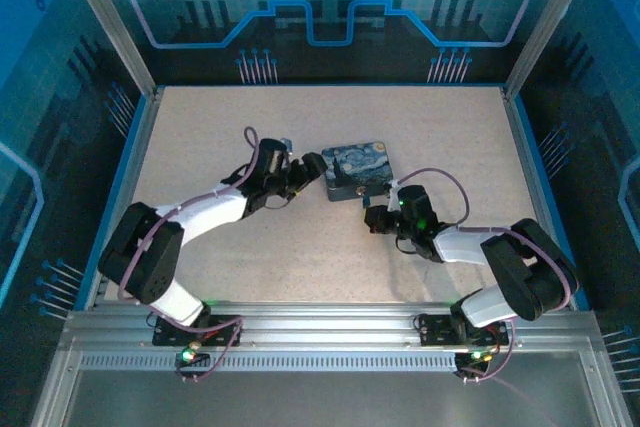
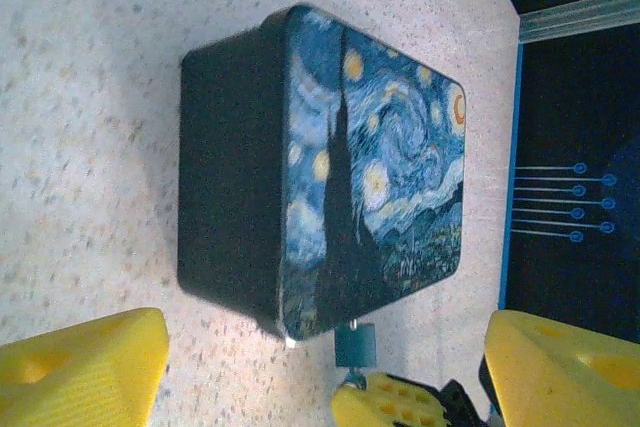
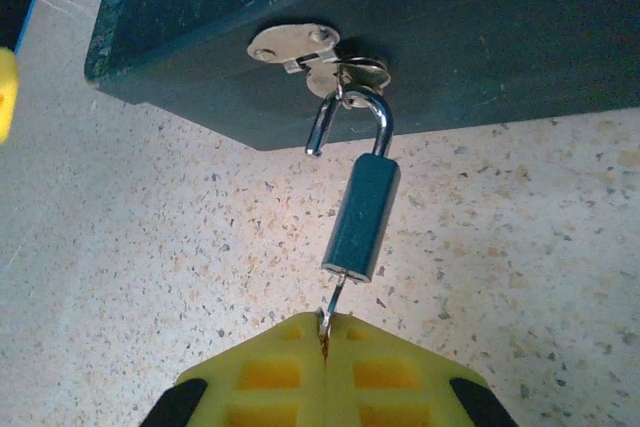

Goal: Unlock a padlock with a key

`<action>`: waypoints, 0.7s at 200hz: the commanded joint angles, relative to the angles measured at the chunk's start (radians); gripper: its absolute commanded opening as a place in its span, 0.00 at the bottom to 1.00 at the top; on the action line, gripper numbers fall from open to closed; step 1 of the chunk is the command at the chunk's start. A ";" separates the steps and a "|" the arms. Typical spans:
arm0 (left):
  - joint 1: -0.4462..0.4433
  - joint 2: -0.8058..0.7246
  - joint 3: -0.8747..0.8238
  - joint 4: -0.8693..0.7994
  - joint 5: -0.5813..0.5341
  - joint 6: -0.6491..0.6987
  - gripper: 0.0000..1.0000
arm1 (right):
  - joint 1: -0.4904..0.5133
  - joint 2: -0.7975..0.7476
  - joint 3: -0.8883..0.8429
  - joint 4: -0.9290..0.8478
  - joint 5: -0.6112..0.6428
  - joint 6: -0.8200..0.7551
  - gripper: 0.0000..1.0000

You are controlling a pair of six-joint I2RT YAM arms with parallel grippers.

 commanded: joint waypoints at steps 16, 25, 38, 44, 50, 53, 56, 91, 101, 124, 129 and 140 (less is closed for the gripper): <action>0.015 0.127 0.123 -0.152 0.041 0.137 0.87 | -0.030 0.030 -0.020 0.014 -0.050 0.055 0.00; 0.014 0.154 0.147 -0.158 0.048 0.148 0.88 | -0.031 0.031 -0.027 0.020 -0.048 0.059 0.00; 0.014 0.194 0.185 -0.182 0.061 0.158 0.88 | -0.034 0.031 -0.034 0.023 -0.049 0.062 0.01; 0.015 0.210 0.197 -0.185 0.070 0.159 0.88 | -0.036 0.030 -0.034 0.022 -0.048 0.064 0.01; 0.015 0.224 0.203 -0.185 0.076 0.154 0.88 | -0.038 0.030 -0.036 0.019 -0.048 0.065 0.01; 0.014 0.229 0.205 -0.182 0.078 0.151 0.88 | -0.039 0.029 -0.037 0.018 -0.048 0.065 0.01; 0.014 0.235 0.203 -0.179 0.079 0.146 0.88 | -0.040 0.028 -0.037 0.017 -0.048 0.065 0.01; 0.014 0.268 0.185 -0.133 0.074 0.119 0.88 | -0.044 0.016 -0.044 -0.004 -0.037 0.061 0.03; 0.015 0.270 0.179 -0.133 0.066 0.122 0.88 | -0.044 0.014 -0.047 -0.009 -0.031 0.061 0.03; 0.014 0.275 0.172 -0.142 0.060 0.132 0.88 | -0.048 0.011 -0.053 -0.027 -0.028 0.057 0.04; 0.014 0.276 0.170 -0.144 0.058 0.134 0.88 | -0.048 0.010 -0.054 -0.030 -0.028 0.058 0.05; 0.015 0.279 0.164 -0.144 0.057 0.135 0.88 | -0.050 0.008 -0.058 -0.035 -0.028 0.061 0.06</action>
